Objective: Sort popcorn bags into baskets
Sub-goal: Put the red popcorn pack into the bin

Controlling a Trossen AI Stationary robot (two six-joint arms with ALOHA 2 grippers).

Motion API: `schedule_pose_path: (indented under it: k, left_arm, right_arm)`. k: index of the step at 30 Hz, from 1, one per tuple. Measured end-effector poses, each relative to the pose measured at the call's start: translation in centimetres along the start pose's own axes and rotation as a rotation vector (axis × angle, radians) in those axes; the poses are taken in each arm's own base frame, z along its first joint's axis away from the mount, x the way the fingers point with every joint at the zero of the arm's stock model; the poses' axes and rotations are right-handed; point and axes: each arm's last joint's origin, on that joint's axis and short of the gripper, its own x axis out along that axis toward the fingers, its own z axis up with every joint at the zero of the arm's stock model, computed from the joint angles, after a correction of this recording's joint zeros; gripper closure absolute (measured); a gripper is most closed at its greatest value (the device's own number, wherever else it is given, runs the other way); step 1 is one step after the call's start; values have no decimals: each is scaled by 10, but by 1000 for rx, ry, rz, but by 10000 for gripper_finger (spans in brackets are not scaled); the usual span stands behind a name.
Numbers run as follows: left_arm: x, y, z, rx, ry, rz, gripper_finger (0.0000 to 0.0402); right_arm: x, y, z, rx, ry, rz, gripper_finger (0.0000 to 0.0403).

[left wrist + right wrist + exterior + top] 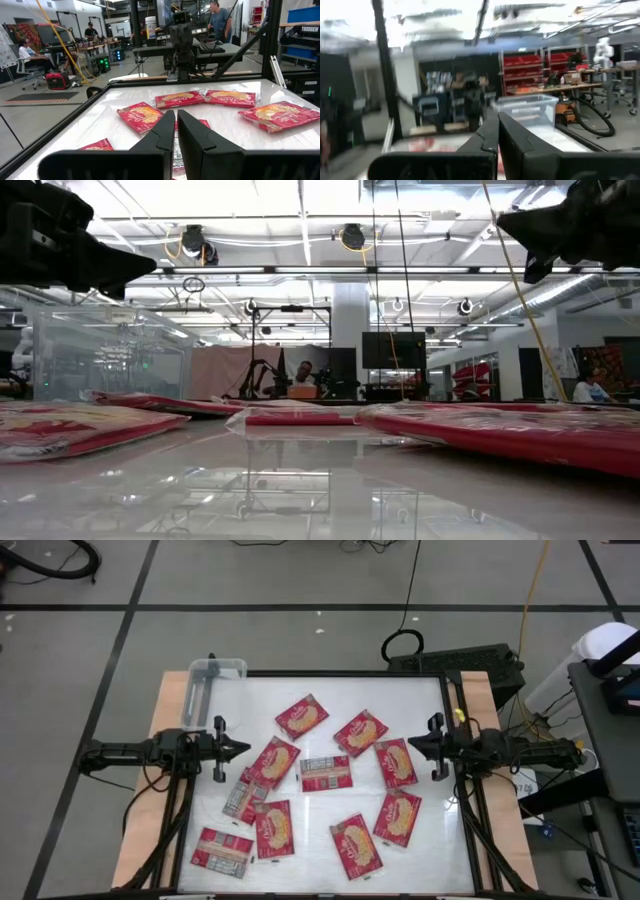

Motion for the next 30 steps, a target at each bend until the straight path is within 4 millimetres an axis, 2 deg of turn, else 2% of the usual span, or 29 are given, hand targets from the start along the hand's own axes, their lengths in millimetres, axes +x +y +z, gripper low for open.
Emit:
schedule_pose_path:
  k: [5,9,15,21,26,30]
  left_arm:
    - [0,0,0,0,-6,1,376]
    - [0,0,0,0,-7,1,376]
    - [0,0,1,-1,-16,2,376]
    - [0,0,1,-1,-17,2,376]
    - [0,0,2,-2,-24,3,376]
    - [0,0,2,-2,-26,3,376]
  right_arm:
    - [6,0,-5,62,73,-9,403]
    - [19,7,31,48,6,7,403]
    - [49,17,70,-32,93,-1,403]
    - [80,22,98,-101,124,-77,403]
    - [102,26,121,-63,112,-85,403]
    - [117,29,127,-29,186,-99,403]
